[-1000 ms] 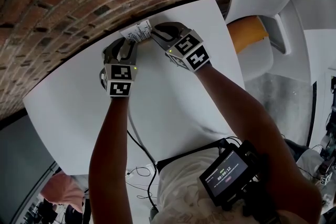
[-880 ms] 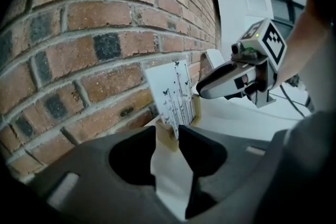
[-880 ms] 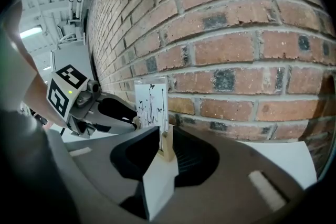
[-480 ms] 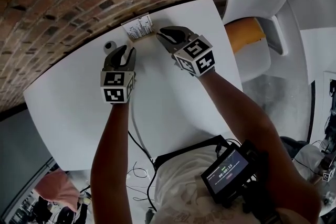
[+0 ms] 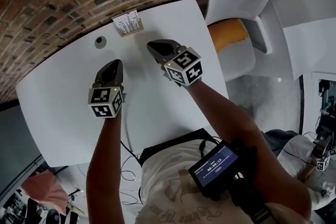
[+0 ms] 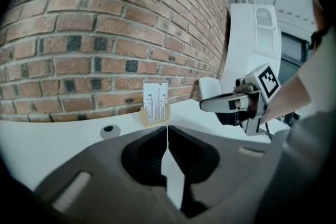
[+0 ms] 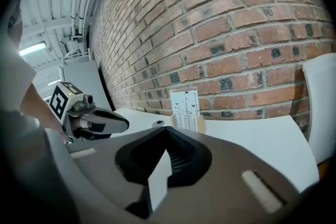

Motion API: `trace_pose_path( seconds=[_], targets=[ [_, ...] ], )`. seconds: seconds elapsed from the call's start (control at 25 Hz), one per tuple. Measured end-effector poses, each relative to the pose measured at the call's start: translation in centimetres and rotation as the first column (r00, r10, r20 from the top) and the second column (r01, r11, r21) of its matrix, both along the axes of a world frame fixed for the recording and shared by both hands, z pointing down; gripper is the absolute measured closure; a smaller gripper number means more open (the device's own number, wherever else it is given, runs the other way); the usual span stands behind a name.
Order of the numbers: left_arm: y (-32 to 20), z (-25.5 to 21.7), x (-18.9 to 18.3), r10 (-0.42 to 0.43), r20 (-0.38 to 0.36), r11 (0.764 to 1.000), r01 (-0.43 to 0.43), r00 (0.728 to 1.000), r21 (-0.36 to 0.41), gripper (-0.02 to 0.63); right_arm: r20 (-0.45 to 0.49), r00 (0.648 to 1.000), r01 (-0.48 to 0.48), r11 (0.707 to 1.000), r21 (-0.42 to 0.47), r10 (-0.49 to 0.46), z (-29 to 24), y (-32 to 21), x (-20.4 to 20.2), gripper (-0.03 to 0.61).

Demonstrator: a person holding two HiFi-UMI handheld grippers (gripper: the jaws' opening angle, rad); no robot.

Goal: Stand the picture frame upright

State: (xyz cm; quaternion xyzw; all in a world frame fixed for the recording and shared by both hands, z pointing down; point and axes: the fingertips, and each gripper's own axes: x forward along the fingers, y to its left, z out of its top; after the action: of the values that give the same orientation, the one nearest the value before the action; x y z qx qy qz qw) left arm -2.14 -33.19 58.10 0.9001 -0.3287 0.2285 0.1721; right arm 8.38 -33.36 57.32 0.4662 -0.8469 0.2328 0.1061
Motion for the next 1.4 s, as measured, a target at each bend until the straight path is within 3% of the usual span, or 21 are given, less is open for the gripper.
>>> trace_pose_path(
  seconds=[0.2, 0.68, 0.96, 1.4],
  targets=[
    [4.8, 0.0, -1.8, -0.014, -0.011, 1.000, 0.014, 1.000, -0.014, 0.612, -0.010, 0.999, 0.044, 0.999, 0.011, -0.044, -1.0, 4.3, -1.6, 0.571],
    [13.4, -3.8, -4.3, -0.028, -0.074, 1.000, 0.028, 0.997, -0.007, 0.612, -0.027, 0.999, 0.047, 0.999, 0.009, -0.047, -3.3, 12.6, -1.6, 0.571],
    [16.7, -6.1, -5.3, -0.037, -0.097, 0.999, 0.039, 0.995, 0.016, 0.612, -0.052, 0.995, 0.091, 0.994, 0.065, -0.088, -6.0, 16.0, -1.7, 0.571],
    [21.0, -8.4, -6.2, -0.117, -0.182, 0.992, 0.123, 0.976, 0.021, 0.612, -0.018, 0.998, 0.069, 0.993, 0.100, -0.067, -8.5, 21.2, -1.7, 0.571]
  ],
)
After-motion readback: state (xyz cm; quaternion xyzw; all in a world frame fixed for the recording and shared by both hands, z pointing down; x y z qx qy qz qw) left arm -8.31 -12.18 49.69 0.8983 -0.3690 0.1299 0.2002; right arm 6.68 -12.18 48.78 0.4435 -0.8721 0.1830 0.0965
